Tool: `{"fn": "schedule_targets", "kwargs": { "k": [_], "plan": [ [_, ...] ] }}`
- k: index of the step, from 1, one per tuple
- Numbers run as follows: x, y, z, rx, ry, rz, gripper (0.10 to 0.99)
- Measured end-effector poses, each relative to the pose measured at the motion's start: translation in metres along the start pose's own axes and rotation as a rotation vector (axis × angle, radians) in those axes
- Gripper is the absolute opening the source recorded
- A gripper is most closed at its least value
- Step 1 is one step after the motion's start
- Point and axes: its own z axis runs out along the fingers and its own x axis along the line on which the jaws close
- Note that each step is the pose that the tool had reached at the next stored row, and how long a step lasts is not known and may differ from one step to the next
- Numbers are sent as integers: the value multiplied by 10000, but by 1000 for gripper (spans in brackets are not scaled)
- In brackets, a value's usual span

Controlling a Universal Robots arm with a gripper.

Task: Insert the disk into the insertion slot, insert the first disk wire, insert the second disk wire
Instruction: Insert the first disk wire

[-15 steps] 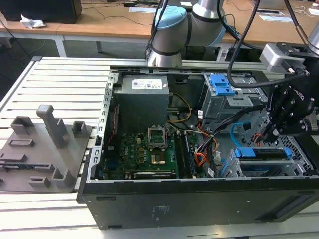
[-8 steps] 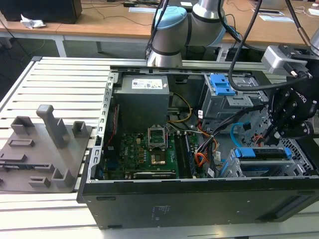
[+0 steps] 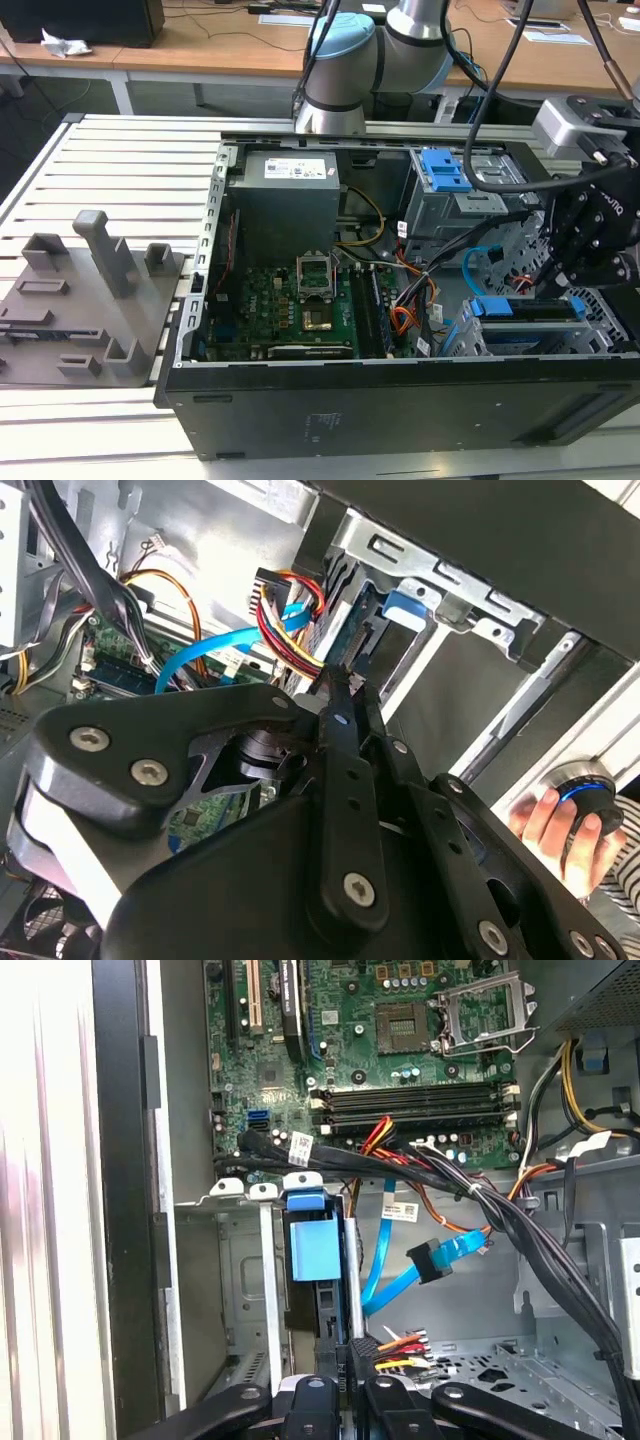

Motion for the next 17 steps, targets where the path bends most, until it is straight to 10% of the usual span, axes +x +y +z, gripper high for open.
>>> {"fn": "schedule_targets", "kwargs": {
  "k": [17],
  "plan": [
    [39,-49,106,-12,-60,-36,169]
  ]
}}
